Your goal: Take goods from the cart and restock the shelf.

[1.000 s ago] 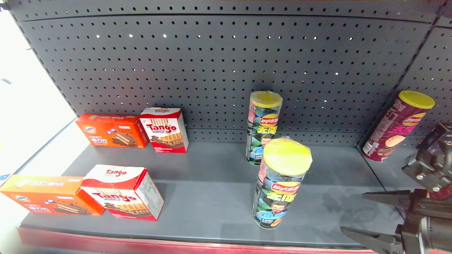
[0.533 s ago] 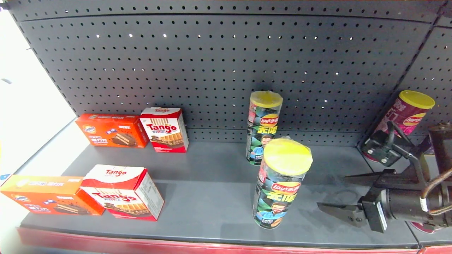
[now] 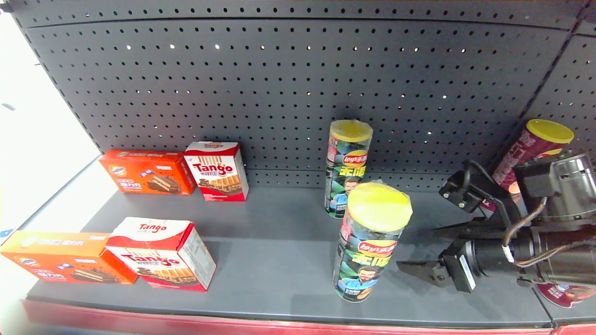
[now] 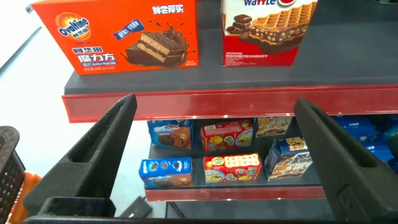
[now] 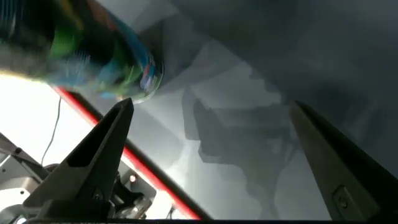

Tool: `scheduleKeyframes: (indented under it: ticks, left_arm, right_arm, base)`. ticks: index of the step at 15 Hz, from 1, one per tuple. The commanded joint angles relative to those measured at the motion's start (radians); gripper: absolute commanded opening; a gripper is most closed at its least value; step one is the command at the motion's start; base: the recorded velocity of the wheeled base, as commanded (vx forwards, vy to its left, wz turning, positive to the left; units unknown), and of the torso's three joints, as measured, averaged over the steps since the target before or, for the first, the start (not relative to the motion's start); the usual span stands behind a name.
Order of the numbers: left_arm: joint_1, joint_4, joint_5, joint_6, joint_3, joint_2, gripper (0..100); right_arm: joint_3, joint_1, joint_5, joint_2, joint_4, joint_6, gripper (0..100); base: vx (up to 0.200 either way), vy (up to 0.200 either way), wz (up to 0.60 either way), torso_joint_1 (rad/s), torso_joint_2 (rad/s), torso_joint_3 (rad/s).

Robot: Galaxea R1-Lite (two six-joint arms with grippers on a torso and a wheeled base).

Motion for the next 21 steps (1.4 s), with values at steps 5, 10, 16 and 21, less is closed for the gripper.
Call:
scheduleKeyframes:
  ticks: [5, 10, 16, 21]
  left_arm:
    - [0.000, 0.000, 0.001, -0.003, 0.000, 0.002, 100]
    - [0.000, 0.000, 0.001, -0.003, -0.002, 0.002, 100]
    - [0.000, 0.000, 0.001, -0.003, -0.002, 0.002, 100]
    - [0.000, 0.000, 0.001, -0.003, -0.002, 0.002, 100]
  right_arm:
    - [-0.027, 0.039, -0.029, 0.076, -0.001, 0.000, 100]
    - [-0.067, 0.062, -0.034, 0.111, -0.001, 0.000, 100]
    - [-0.066, 0.046, -0.034, 0.100, -0.003, 0.000, 100]
    - [-0.070, 0.051, -0.032, 0.109, -0.003, 0.000, 100]
  base:
    - [0.000, 0.000, 0.00, 0.000, 0.00, 0.000]
    - [0.000, 0.000, 0.00, 0.000, 0.00, 0.000]
    - [0.000, 0.000, 0.00, 0.000, 0.00, 0.000]
    - [0.000, 0.000, 0.00, 0.000, 0.00, 0.000]
